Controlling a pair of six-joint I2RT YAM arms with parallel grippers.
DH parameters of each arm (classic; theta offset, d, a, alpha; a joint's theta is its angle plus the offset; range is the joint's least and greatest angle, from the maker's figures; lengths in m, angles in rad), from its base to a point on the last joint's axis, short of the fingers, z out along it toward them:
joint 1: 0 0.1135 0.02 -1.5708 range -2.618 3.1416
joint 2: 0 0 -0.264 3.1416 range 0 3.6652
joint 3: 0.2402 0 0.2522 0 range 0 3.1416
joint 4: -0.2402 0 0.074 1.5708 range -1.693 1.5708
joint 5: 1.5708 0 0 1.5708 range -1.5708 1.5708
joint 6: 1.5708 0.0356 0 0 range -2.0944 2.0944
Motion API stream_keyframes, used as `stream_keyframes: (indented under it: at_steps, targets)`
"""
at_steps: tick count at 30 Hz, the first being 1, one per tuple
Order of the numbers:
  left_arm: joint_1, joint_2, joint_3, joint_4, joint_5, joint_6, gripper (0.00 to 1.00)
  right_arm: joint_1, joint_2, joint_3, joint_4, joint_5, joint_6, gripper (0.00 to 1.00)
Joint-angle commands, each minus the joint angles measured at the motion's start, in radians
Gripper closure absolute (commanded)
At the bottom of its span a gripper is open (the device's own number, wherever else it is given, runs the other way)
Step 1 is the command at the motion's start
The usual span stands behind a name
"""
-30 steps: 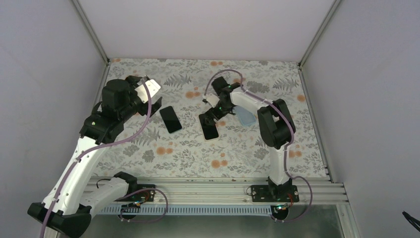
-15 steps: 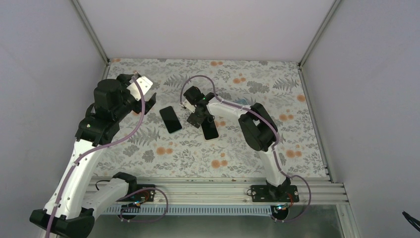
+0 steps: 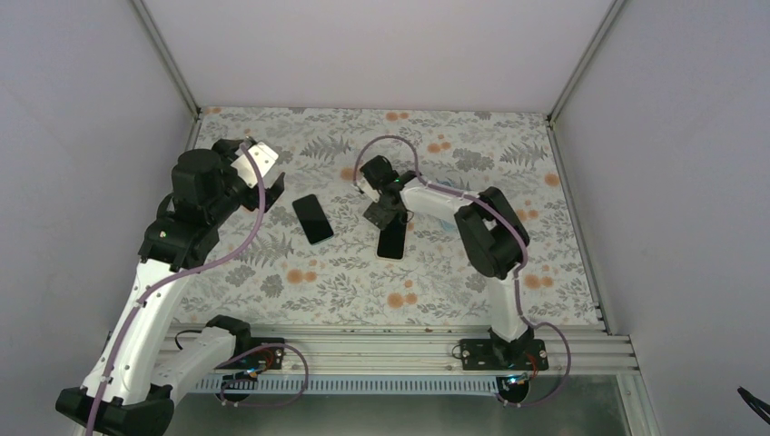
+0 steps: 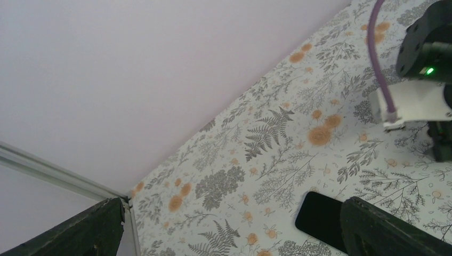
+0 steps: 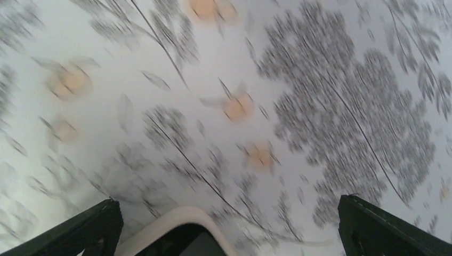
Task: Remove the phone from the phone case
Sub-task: Adjust the phone at the center of the board.
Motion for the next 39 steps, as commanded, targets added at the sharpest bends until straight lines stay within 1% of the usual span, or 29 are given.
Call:
stream_keyframes:
  at_steps: [1,5,8,12,20,22,24,26,28,30,33,39]
  targets:
    - [0.007,-0.009,-0.01,0.029,0.019,-0.023,0.0,-0.067,-0.054,-0.139,-0.042,0.046,-0.042,0.0]
    - [0.01,-0.011,-0.01,0.025,0.021,-0.026,0.0,-0.109,-0.121,-0.237,-0.055,0.006,-0.074,0.0]
    - [0.014,-0.016,-0.019,0.024,0.028,-0.027,0.0,-0.113,-0.19,-0.321,-0.082,-0.043,-0.1,0.0]
    - [0.018,-0.022,-0.036,0.029,0.029,-0.028,0.0,-0.114,-0.265,-0.396,-0.103,-0.053,-0.104,0.0]
    - [0.029,-0.028,-0.029,0.026,0.046,-0.037,0.0,-0.114,-0.419,-0.429,-0.177,-0.099,-0.118,0.0]
    - [0.031,-0.026,-0.022,0.023,0.048,-0.039,0.0,-0.114,-0.479,-0.421,-0.209,-0.145,-0.151,0.0]
    - [0.032,-0.026,-0.022,0.019,0.053,-0.039,0.0,-0.111,-0.534,-0.42,-0.252,-0.224,-0.198,0.0]
    - [0.033,-0.027,-0.025,0.019,0.056,-0.039,0.0,-0.095,-0.571,-0.441,-0.288,-0.282,-0.235,0.0]
    - [0.036,-0.026,-0.028,0.021,0.057,-0.039,0.0,-0.069,-0.603,-0.485,-0.303,-0.305,-0.268,0.0]
    - [0.038,-0.026,-0.031,0.021,0.061,-0.04,0.0,-0.045,-0.625,-0.534,-0.299,-0.321,-0.299,0.0]
    - [0.042,-0.022,-0.025,0.019,0.068,-0.041,0.0,-0.022,-0.661,-0.582,-0.284,-0.398,-0.366,0.0]
    - [0.05,-0.027,-0.024,0.015,0.072,-0.034,0.0,-0.007,-0.744,-0.644,-0.18,-0.474,-0.507,0.0]
